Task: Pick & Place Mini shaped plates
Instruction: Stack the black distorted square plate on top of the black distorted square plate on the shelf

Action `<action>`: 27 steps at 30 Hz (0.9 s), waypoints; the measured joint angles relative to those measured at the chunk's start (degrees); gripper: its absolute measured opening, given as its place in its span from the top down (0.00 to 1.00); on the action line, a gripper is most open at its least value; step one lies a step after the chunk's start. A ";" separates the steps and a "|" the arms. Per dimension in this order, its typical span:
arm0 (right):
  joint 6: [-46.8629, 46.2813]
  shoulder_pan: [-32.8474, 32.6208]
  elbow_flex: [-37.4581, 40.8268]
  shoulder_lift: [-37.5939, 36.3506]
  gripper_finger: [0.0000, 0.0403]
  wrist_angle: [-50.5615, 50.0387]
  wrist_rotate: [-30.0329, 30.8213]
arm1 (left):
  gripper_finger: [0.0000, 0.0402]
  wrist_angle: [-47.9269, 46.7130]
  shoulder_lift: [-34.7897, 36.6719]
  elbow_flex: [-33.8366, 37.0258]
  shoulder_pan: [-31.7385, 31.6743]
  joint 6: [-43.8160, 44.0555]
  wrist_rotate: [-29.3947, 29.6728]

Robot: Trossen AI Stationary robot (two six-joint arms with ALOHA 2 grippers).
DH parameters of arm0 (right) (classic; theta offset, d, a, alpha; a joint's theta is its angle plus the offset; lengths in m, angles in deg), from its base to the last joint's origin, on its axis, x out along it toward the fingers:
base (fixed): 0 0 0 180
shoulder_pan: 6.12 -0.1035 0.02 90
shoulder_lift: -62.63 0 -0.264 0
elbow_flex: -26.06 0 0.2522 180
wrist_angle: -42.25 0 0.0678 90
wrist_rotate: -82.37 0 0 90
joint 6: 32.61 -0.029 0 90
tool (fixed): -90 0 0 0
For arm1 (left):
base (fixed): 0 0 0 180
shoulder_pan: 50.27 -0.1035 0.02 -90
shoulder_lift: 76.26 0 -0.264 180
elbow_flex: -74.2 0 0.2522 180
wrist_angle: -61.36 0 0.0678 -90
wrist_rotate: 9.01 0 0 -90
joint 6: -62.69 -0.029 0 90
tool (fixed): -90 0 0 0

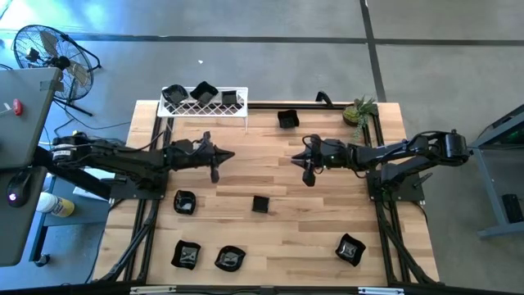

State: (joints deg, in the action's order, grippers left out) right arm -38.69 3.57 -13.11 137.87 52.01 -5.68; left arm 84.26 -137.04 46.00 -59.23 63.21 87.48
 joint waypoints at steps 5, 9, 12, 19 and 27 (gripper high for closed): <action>-2.58 0.00 0.00 0.00 0.78 -0.89 2.00 | 0.99 -0.66 -0.73 0.11 0.01 -0.05 -3.68; -2.89 0.00 0.00 0.00 0.74 -0.89 3.48 | 0.99 -1.22 -0.69 0.11 0.01 -0.67 -5.68; -2.17 0.00 0.00 0.00 0.71 -1.07 4.31 | 0.99 -2.46 -0.69 0.11 0.01 -0.71 -6.11; -8.48 4.57 -0.02 0.00 0.70 -1.53 12.18 | 0.99 -4.63 -0.69 0.11 0.01 -0.06 -6.11; -16.78 18.27 -7.44 3.21 0.65 -10.95 9.88 | 0.99 -4.37 -0.69 0.09 0.01 1.44 -5.98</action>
State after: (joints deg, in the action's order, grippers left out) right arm -55.47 21.84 -20.55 141.08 41.06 4.20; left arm 79.90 -137.73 46.09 -59.22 64.65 81.50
